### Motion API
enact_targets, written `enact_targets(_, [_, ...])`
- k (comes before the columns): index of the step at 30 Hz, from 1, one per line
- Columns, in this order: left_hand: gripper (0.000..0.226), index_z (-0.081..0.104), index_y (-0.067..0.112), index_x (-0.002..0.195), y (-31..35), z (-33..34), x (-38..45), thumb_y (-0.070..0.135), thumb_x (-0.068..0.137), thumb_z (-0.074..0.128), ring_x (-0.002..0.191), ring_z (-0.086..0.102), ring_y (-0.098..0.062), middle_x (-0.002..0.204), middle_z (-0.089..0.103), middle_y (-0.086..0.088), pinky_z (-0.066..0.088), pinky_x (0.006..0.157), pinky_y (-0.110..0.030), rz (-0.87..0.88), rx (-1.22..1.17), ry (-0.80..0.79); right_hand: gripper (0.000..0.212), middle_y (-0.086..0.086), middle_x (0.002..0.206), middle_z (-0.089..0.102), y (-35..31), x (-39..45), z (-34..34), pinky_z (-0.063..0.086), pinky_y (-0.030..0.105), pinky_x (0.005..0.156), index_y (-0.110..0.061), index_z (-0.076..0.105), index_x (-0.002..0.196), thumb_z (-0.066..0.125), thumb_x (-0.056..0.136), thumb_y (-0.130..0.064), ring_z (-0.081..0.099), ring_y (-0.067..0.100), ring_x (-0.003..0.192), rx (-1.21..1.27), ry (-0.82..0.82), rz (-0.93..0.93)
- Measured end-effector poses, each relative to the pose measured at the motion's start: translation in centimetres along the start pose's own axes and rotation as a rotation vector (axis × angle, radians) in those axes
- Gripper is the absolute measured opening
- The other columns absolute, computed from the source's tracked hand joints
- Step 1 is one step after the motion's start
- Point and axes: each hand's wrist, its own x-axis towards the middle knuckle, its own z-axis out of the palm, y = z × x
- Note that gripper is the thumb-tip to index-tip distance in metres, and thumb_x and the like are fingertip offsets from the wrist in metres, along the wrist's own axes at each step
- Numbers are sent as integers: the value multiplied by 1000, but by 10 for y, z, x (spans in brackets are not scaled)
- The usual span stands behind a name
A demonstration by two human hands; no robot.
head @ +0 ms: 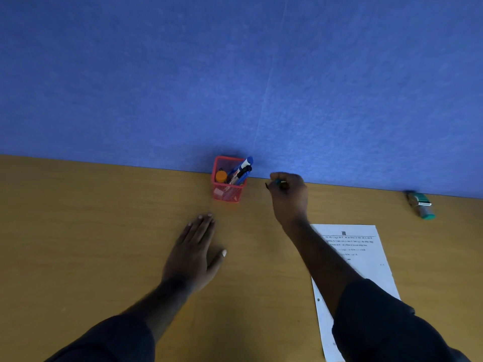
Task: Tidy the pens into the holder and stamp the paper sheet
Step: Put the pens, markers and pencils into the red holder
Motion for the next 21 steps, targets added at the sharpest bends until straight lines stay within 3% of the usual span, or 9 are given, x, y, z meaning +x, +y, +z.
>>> enact_targets(4, [80,14,16,159,0,1,0,65,97,24,156,6,-13,169,10,2,13,127,-36,0,5,-2,24,15,106,66,-29,4,2,51,16,71,-25,64,97,64,85,-5,66,1,80,172,105,-99])
enact_targets(6, [80,15,15,159,-1,2,0,65,97,24,156,6,-13,169,10,2,14,127,-37,-1,3,-2,30,12,109,61,-42,3,3,48,10,70,-20,64,105,64,84,1,63,-6,80,231,127,-172])
enact_targets(8, [80,16,15,159,-1,3,1,65,97,25,156,6,-13,169,11,2,15,127,-37,2,2,-3,31,8,111,55,-50,2,5,51,13,76,-10,64,112,62,84,5,64,-2,86,227,117,-256])
enact_targets(11, [80,17,15,159,-1,4,2,65,98,25,156,7,-13,169,12,1,17,127,-38,0,-4,-6,29,9,111,52,-60,-2,9,54,25,85,-1,65,113,60,86,7,66,19,95,206,71,-343])
enact_targets(13, [80,17,15,159,-1,4,2,66,97,22,156,7,-14,169,12,1,18,126,-39,-2,5,-11,26,10,108,54,-65,-5,14,54,23,84,1,66,109,60,85,9,64,14,93,162,30,-429])
enact_targets(17, [80,17,15,159,0,3,1,66,97,23,155,9,-13,168,13,2,16,126,-37,-4,9,-10,17,8,100,61,-65,-8,23,53,34,78,-3,69,96,62,84,6,62,18,90,3,-80,-600])
enact_targets(21, [80,16,15,159,0,2,1,65,97,25,156,8,-13,169,11,2,13,127,-36,-4,9,-8,19,-4,100,68,-58,-7,32,38,35,82,-16,71,93,66,80,-2,54,20,99,-234,-106,-652])
